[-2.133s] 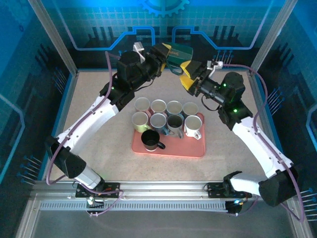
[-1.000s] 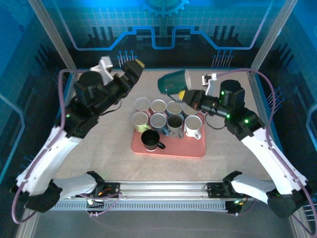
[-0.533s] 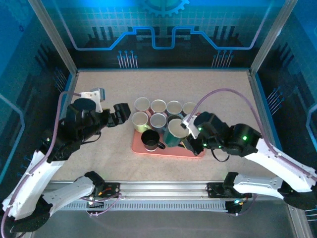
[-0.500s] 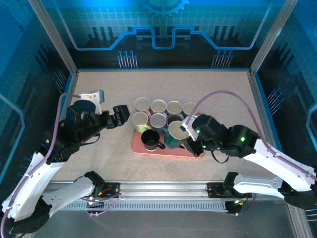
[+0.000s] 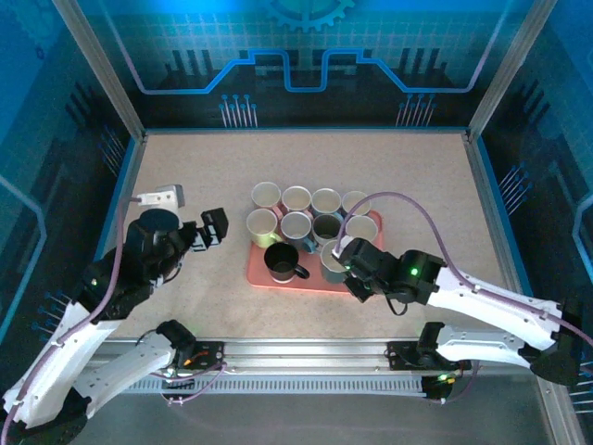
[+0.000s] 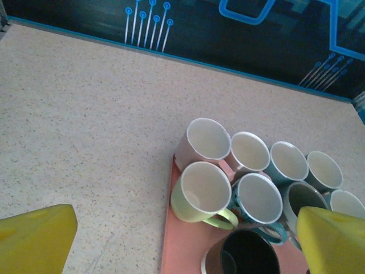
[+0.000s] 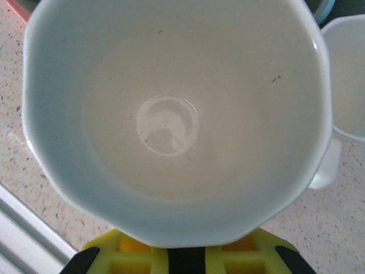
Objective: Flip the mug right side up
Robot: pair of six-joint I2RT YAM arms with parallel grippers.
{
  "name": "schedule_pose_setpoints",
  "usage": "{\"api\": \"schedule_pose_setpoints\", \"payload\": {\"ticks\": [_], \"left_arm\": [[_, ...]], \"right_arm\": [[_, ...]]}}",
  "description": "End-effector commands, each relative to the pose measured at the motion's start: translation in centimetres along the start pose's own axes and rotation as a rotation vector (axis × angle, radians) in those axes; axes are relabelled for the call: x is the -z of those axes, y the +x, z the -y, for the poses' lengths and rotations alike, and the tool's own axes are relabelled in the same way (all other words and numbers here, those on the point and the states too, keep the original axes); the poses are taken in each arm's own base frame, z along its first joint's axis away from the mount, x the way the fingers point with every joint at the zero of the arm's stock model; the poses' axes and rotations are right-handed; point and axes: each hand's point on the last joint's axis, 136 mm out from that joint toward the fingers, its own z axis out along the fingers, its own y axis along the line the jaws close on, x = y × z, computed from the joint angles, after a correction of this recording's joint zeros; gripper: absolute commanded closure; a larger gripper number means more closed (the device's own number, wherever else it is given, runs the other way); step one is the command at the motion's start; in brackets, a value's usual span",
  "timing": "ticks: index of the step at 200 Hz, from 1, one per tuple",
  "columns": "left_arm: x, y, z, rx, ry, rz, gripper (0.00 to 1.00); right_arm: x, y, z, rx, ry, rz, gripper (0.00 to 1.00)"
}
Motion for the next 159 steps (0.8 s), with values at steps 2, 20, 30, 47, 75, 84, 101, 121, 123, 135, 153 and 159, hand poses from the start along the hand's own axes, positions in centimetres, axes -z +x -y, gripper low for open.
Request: {"api": "schedule_pose_setpoints", "payload": {"ticks": [2,20,30,47,75,84,101,121,123,135,153,159], "left_arm": [[0.3,-1.2,-1.1,0.042,-0.023,0.116,0.01],[0.7,-1.0,-1.6,0.07,-0.006,0.16,0.01],[0.8,-0.9,-1.7,0.067,0.006,0.179,0.01],[0.8,-0.7,-2.1,0.065,-0.006,0.179,0.01],[0.5,-0.2,-2.8,0.045,-0.06,0.153,0.01],[0.4,-0.2,-3.1,0.045,-0.077,0.154,0.01],[0.2,0.1,-3.5,0.058,-0.097,0.151,0.01],[-0.1,0.5,-3.5,0.061,-0.097,0.146,0.01],[-0.1,0.6,-3.5,0.06,-0.098,0.143,0.01],[-0.3,0.7,-3.6,0.061,-0.101,0.142,0.01],[-0.5,1.0,-3.7,0.026,-0.108,0.133,0.01],[-0.6,1.1,-3.7,0.016,-0.109,0.131,0.01]], "right_arm": [[-0.6,-3.6,-0.4,-0.028,0.008,0.143,1.0],[-1.9,-3.3,-0.4,-0.029,0.031,0.129,1.0],[-2.5,-3.1,-0.3,-0.029,0.045,0.124,1.0],[-3.2,-3.2,-0.4,-0.023,0.054,0.122,1.0],[-4.5,-2.7,-0.9,-0.015,0.05,0.097,1.0],[-5.0,-2.4,-1.0,-0.019,0.048,0.087,1.0],[-5.8,-1.9,-1.2,-0.026,0.047,0.068,0.98],[-6.3,-1.5,-1.2,-0.033,0.055,0.052,0.94],[-6.4,-1.4,-1.2,-0.034,0.057,0.05,0.93],[-6.5,-1.2,-1.2,-0.034,0.061,0.041,0.89],[-6.7,-0.8,-1.3,-0.034,0.058,0.036,0.82],[-6.9,-0.7,-1.3,-0.033,0.058,0.033,0.79]]}}
